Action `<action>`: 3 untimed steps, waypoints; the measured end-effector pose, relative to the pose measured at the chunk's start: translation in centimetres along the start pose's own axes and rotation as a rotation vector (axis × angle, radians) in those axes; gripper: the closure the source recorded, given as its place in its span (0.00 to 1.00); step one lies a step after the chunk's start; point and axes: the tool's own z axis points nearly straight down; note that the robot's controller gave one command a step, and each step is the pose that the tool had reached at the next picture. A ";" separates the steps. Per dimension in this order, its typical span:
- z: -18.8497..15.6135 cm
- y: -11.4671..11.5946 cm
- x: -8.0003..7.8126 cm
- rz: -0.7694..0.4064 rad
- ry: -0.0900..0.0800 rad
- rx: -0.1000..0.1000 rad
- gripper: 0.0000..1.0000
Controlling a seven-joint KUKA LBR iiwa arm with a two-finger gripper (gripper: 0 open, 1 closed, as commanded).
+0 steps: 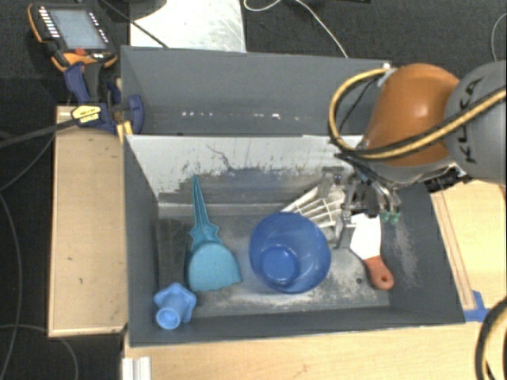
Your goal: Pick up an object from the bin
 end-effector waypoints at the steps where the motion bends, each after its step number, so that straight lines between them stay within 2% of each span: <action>1: -0.5 0.0 -0.2 -0.001 -0.009 0.000 0.00; 2: 8.9 3.1 -2.2 -0.366 -0.006 0.000 0.00; 3: 6.3 3.3 -2.2 -0.412 -0.012 0.002 0.00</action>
Offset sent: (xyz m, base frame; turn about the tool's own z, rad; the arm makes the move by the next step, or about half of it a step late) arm 0.0240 0.0354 -0.1081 -0.4273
